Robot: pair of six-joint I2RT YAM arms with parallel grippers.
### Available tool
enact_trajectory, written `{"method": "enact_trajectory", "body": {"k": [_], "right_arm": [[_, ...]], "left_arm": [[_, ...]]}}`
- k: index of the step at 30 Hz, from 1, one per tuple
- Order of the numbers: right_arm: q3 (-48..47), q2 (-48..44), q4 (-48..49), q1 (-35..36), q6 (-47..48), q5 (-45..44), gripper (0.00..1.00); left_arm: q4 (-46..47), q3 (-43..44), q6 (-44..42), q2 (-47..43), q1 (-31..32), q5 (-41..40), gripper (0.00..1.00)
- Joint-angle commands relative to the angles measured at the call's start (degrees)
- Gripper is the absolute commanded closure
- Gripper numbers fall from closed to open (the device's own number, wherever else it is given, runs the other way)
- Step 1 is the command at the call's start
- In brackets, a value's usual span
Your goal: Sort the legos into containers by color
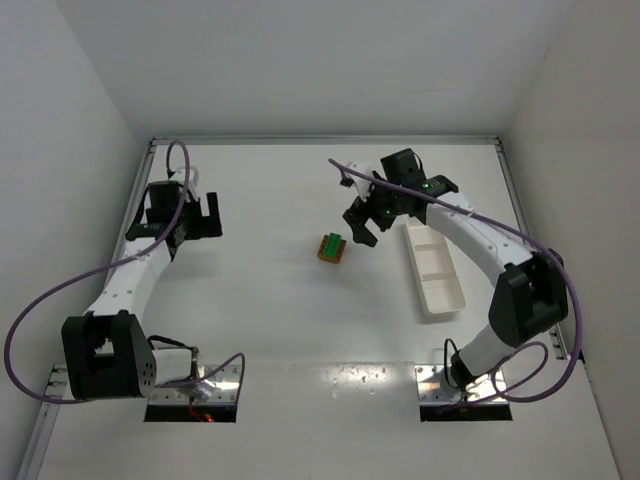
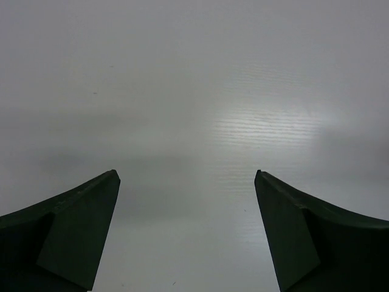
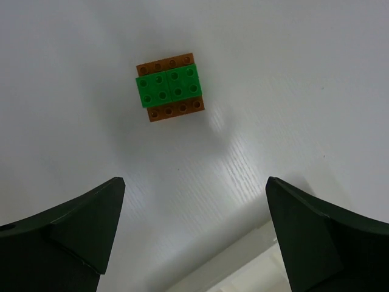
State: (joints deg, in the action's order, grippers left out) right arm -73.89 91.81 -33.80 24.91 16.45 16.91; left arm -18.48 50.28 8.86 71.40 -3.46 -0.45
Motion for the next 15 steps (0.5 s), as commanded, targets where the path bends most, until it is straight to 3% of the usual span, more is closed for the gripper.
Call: {"method": "enact_trajectory", "body": {"k": [1,6,10,15], "right_arm": [[-3.5,0.2,-2.7,0.4,15.8,8.6,0.0],[-5.4,2.2,-9.4,0.4,44.2,16.3,0.05],[-6.0,4.5,-13.6,-0.2,64.6,21.0,0.07],[-22.1,17.6,-34.5,0.8,83.3,24.6,0.22]], "left_arm": [[-2.9,1.4,-6.8,-2.0,-1.3,16.8,0.0],[-10.2,3.3,-14.5,0.8,-3.5,33.5,0.0],[-14.3,5.6,-16.9,5.1,-5.0,41.2,0.0],[-18.4,9.6,-19.4,10.5,-7.7,47.0,0.0]]}}
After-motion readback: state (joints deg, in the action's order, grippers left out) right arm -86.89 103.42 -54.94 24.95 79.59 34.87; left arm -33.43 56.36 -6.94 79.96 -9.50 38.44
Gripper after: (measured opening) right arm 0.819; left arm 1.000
